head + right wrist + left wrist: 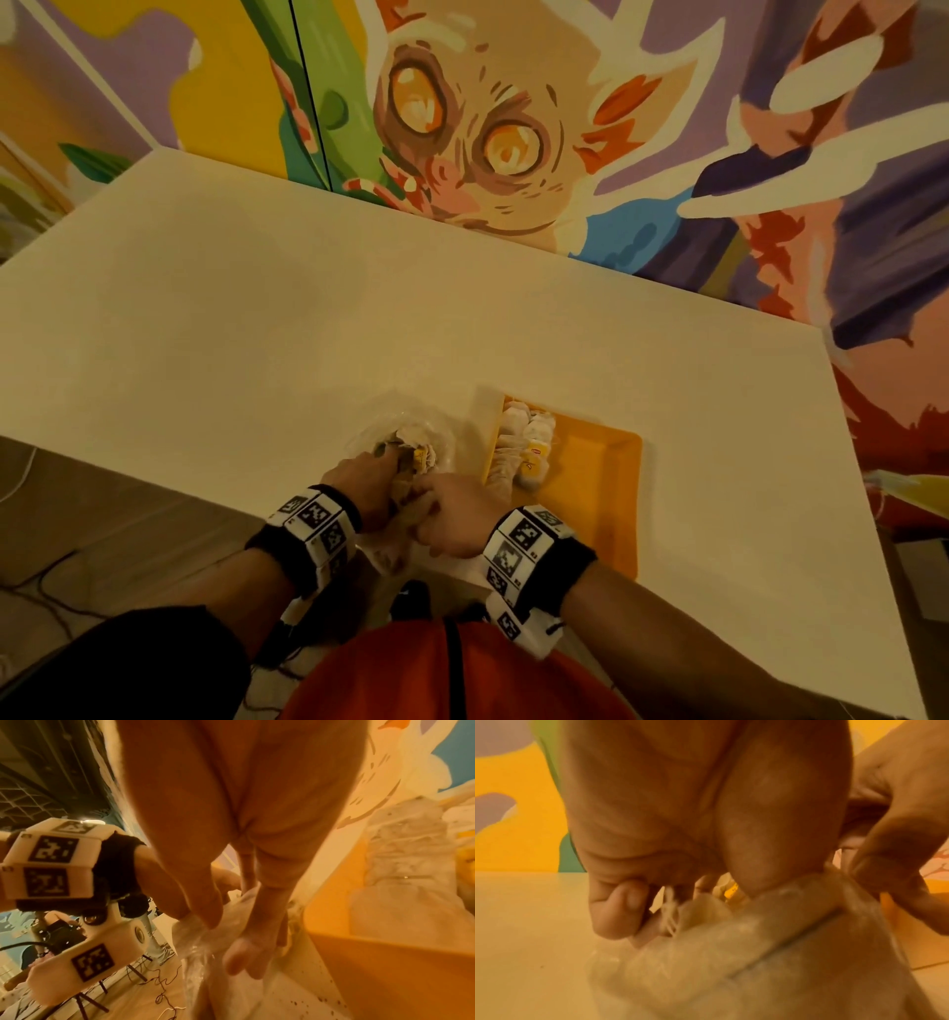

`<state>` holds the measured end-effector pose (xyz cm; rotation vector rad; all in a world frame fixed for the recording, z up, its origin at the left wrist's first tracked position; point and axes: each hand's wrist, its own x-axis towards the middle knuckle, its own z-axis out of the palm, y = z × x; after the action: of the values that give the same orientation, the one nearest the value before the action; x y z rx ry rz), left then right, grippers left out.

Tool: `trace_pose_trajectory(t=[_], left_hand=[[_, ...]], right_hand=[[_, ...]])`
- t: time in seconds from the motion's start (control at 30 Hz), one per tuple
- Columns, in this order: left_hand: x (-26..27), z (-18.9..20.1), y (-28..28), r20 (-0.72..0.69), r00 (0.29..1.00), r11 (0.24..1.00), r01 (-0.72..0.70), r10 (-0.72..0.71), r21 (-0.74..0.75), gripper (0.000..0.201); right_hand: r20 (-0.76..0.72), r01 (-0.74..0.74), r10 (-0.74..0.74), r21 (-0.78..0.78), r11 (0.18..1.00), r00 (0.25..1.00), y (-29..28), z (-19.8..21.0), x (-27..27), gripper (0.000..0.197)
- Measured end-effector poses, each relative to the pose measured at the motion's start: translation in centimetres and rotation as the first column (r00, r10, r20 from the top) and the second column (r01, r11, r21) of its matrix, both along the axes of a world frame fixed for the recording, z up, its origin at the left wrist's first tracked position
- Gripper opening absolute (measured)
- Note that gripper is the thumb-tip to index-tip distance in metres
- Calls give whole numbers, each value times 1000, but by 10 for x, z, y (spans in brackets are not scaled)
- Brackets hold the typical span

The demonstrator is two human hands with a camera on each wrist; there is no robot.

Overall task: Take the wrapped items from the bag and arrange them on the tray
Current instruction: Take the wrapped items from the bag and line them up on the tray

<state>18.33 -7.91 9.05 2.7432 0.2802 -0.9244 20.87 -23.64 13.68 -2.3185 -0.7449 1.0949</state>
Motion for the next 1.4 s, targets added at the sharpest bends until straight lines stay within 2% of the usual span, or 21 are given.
trace_pose_trajectory(t=[0.3, 0.4, 0.47, 0.53, 0.77, 0.83, 0.93, 1.03, 1.13, 1.23, 1.3, 1.4], left_hand=[[0, 3, 13, 109, 991, 983, -54, 74, -176, 31], [3, 13, 14, 131, 987, 970, -55, 88, -238, 22], [3, 15, 17, 145, 974, 938, -119, 174, -325, 23], [2, 15, 17, 173, 963, 917, -130, 208, -377, 34], [5, 16, 11, 179, 981, 892, 14, 75, -451, 56], [5, 15, 5, 170, 984, 910, 14, 62, -415, 53], [3, 7, -2, 241, 966, 923, 4, 96, -384, 33], [-1, 1, 0, 302, 940, 909, -21, 160, -417, 29], [-5, 7, 6, 292, 913, 854, -102, 283, -509, 29], [-9, 15, 15, 231, 880, 739, -179, 415, -649, 34], [-9, 19, 18, 218, 846, 666, -197, 486, -719, 30], [-9, 25, 16, 223, 800, 600, -203, 557, -774, 23]], right_hand=[[6, 89, -89, 28, 996, 996, -3, -11, 7, 43], [37, 83, -85, 36, 996, 996, -3, -9, 8, 37], [60, 76, -79, 45, 996, 995, -4, -6, 8, 28], [60, 87, -91, 55, 995, 994, -5, -4, 8, 27], [38, 71, -73, 67, 995, 997, -4, -3, 8, 27], [28, 75, -76, 47, 996, 997, -4, -3, 8, 31], [30, 87, -88, 27, 996, 996, -4, -2, 9, 32], [41, 91, -92, 30, 995, 995, -7, -3, 11, 30], [42, 100, -100, 20, 995, 994, -10, -4, 12, 34], [16, 103, -104, 11, 995, 994, -11, -4, 12, 39], [-2, 111, -111, 18, 994, 994, -11, -5, 12, 41], [-31, 136, -136, 9, 991, 990, -9, -4, 15, 38]])
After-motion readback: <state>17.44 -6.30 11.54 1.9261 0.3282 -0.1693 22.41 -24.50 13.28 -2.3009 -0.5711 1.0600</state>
